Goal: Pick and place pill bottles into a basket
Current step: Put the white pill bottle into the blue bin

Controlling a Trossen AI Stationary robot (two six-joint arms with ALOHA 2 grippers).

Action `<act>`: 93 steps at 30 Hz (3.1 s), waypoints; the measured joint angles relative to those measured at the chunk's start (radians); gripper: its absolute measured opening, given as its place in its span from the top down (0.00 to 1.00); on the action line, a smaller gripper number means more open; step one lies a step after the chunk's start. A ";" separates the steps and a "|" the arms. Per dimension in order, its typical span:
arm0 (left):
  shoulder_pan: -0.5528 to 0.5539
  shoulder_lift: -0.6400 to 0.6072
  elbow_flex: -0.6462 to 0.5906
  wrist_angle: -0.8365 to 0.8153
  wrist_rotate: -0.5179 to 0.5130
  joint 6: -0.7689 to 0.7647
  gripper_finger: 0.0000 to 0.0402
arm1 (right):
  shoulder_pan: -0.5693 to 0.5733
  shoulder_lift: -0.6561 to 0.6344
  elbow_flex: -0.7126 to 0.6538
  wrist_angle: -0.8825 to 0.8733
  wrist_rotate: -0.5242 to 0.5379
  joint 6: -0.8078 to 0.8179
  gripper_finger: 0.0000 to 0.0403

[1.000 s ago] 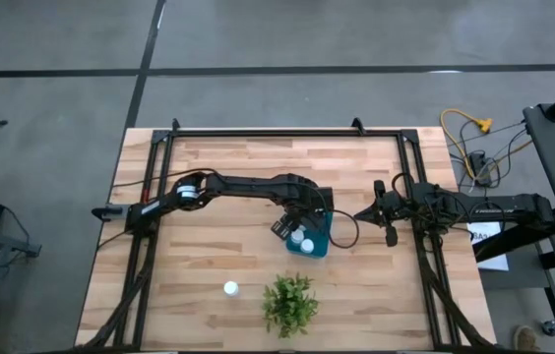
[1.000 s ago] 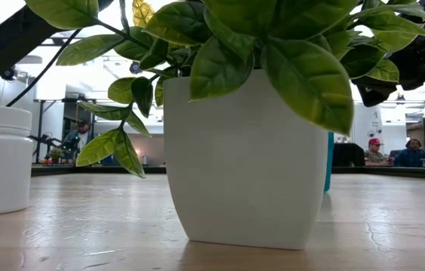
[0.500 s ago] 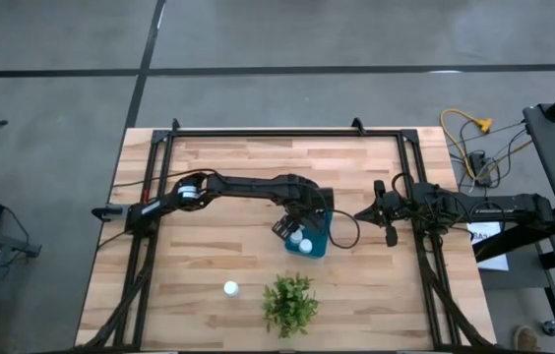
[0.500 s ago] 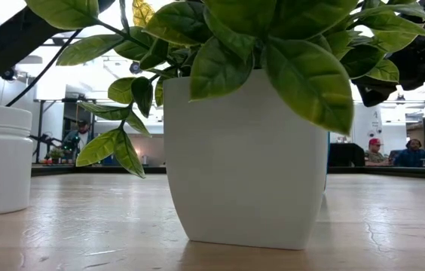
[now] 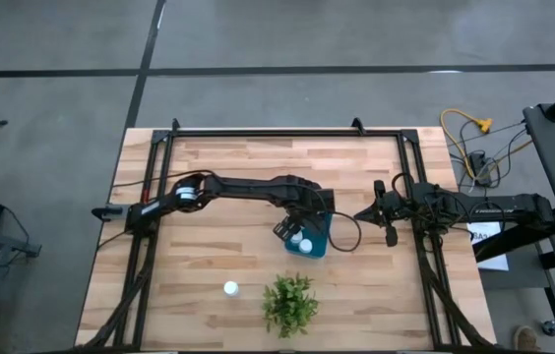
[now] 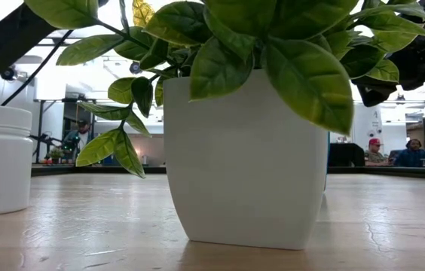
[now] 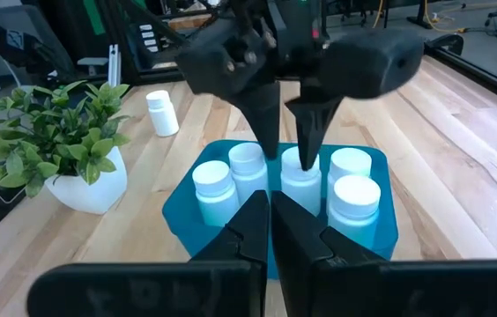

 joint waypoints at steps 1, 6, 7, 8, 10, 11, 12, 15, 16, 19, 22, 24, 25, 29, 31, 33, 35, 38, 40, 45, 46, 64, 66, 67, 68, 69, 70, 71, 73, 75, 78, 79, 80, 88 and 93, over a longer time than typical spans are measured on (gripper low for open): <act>-0.001 -0.007 0.000 0.000 -0.003 0.000 0.55 | 0.000 0.000 0.000 0.000 0.000 0.000 0.98; -0.007 -0.036 0.000 0.008 -0.020 -0.007 0.55 | 0.000 -0.001 0.000 0.000 0.000 0.000 0.98; -0.009 -0.045 0.000 0.012 -0.020 -0.015 0.55 | 0.000 -0.001 0.000 0.000 0.000 0.000 0.98; -0.010 -0.054 0.000 0.011 -0.020 -0.025 0.55 | 0.000 -0.001 0.000 -0.001 0.000 0.000 0.98; -0.010 -0.074 0.000 0.012 -0.020 -0.044 0.55 | 0.000 -0.001 0.000 -0.002 0.000 0.000 0.98; -0.010 -0.088 -0.001 0.012 -0.019 -0.052 0.55 | 0.000 -0.001 0.000 -0.003 0.000 0.000 0.98; -0.010 -0.097 -0.003 0.015 -0.015 -0.054 0.55 | 0.000 0.000 0.000 -0.003 0.000 0.000 0.98; -0.010 -0.130 -0.009 0.014 0.032 -0.075 0.55 | 0.000 0.000 0.000 -0.003 0.000 0.000 0.98; -0.009 -0.138 -0.009 0.015 0.064 -0.079 0.55 | 0.000 0.000 0.000 -0.002 0.000 0.001 0.98; -0.007 -0.177 -0.013 0.000 0.139 -0.103 0.55 | 0.000 0.001 0.000 -0.002 0.000 0.001 0.98; -0.005 -0.216 -0.033 -0.005 0.150 -0.111 0.55 | 0.000 0.004 0.000 0.000 0.000 0.004 0.98; -0.002 -0.240 -0.053 -0.005 0.151 -0.130 0.55 | 0.000 0.006 -0.004 0.000 0.001 0.006 0.98; -0.001 -0.248 -0.062 -0.006 0.151 -0.136 0.55 | 0.000 0.009 -0.005 0.000 0.001 0.009 0.98; 0.000 -0.294 -0.127 -0.028 0.153 -0.182 0.55 | 0.000 0.016 -0.009 0.000 0.002 0.016 0.98; 0.000 -0.325 -0.185 -0.026 0.156 -0.213 0.55 | 0.000 0.020 -0.009 0.004 0.001 0.015 0.98; -0.001 -0.361 -0.250 -0.007 0.166 -0.231 0.55 | 0.000 0.020 -0.009 0.006 0.003 0.011 0.98; -0.006 -0.407 -0.329 0.039 0.169 -0.253 0.55 | 0.000 0.020 -0.009 0.012 0.002 0.005 0.98; -0.009 -0.506 -0.466 0.153 0.172 -0.267 0.55 | 0.000 0.018 -0.009 0.026 0.002 0.003 0.98; -0.010 -0.581 -0.564 0.237 0.172 -0.278 0.55 | -0.001 0.022 -0.009 0.039 0.003 0.003 0.98; -0.010 -0.784 -0.823 0.463 0.172 -0.327 0.55 | -0.001 0.027 -0.009 0.060 0.002 0.014 0.98; -0.010 -0.823 -0.874 0.505 0.172 -0.341 0.55 | -0.001 0.027 -0.009 0.060 0.002 0.016 0.98; -0.047 -1.261 -1.529 1.046 0.171 -0.607 0.54 | -0.002 0.025 -0.009 0.069 0.061 0.020 0.98; -0.056 -1.299 -1.585 1.085 0.166 -0.633 0.54 | -0.002 0.026 -0.009 0.069 0.064 0.020 0.98; -0.061 -1.314 -1.614 1.129 0.165 -0.647 0.54 | -0.002 0.026 -0.009 0.069 0.066 0.020 0.98; -0.064 -1.330 -1.644 1.170 0.163 -0.655 0.54 | -0.002 0.027 -0.009 0.069 0.066 0.020 0.98; -0.068 -1.350 -1.674 1.199 0.162 -0.665 0.54 | -0.002 0.027 -0.009 0.069 0.070 0.020 0.98; -0.068 -1.368 -1.701 1.225 0.161 -0.679 0.54 | -0.002 0.026 -0.009 0.069 0.081 0.020 0.98; -0.069 -1.381 -1.724 1.250 0.161 -0.688 0.54 | -0.002 0.025 -0.009 0.069 0.083 0.020 0.98; -0.069 -1.411 -1.773 1.292 0.160 -0.720 0.54 | -0.002 0.026 -0.009 0.070 0.083 0.021 0.98; -0.077 -1.437 -1.820 1.338 0.157 -0.758 0.54 | -0.002 0.027 -0.009 0.071 0.083 0.033 0.98; -0.099 -1.467 -1.894 1.427 0.158 -0.803 0.54 | -0.002 0.027 -0.009 0.071 0.083 0.042 0.98; -0.108 -1.475 -1.919 1.467 0.158 -0.810 0.54 | -0.002 0.027 -0.009 0.073 0.083 0.042 0.98; -0.118 -1.480 -1.943 1.509 0.157 -0.812 0.54 | -0.002 0.027 -0.009 0.076 0.083 0.043 0.98; -0.196 -1.512 -2.065 1.637 0.082 -0.854 0.55 | -0.002 0.027 -0.009 0.115 0.083 0.046 0.98; -0.271 -1.508 -2.065 1.625 0.075 -0.868 0.55 | -0.002 0.027 -0.009 0.115 0.085 0.062 0.98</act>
